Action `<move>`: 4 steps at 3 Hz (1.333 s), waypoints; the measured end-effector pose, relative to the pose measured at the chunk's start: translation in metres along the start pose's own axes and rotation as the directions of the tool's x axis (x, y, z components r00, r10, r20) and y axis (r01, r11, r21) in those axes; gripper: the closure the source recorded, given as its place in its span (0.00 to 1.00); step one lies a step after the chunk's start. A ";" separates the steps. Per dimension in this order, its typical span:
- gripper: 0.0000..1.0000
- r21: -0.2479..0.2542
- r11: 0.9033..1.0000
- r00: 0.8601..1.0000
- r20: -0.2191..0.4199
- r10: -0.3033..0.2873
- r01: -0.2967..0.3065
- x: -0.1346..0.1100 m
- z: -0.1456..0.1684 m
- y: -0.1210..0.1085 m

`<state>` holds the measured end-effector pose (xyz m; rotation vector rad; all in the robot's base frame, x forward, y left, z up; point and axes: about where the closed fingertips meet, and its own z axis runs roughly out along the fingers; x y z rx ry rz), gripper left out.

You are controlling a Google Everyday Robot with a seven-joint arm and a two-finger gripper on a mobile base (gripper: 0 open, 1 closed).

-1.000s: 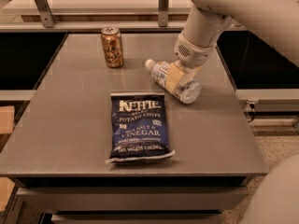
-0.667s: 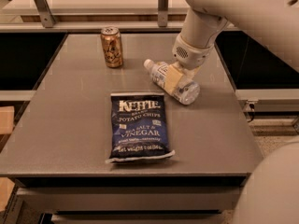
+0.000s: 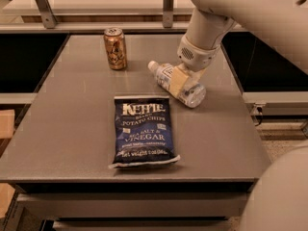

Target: Move blue plastic bottle near blue chip bag

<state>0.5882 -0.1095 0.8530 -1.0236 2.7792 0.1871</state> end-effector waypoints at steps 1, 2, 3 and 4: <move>0.38 0.000 1.000 1.000 0.001 -0.001 0.001 0.000 0.000 0.000; 0.14 0.000 1.000 1.000 0.002 -0.001 0.001 0.000 -0.001 0.001; 0.00 0.000 1.000 1.000 0.003 -0.002 0.002 0.001 -0.001 0.001; 0.00 0.000 1.000 1.000 0.003 -0.002 0.002 0.001 -0.001 0.001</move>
Offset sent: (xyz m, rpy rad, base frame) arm -0.0004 0.0001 0.0002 0.0006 -0.0009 0.0005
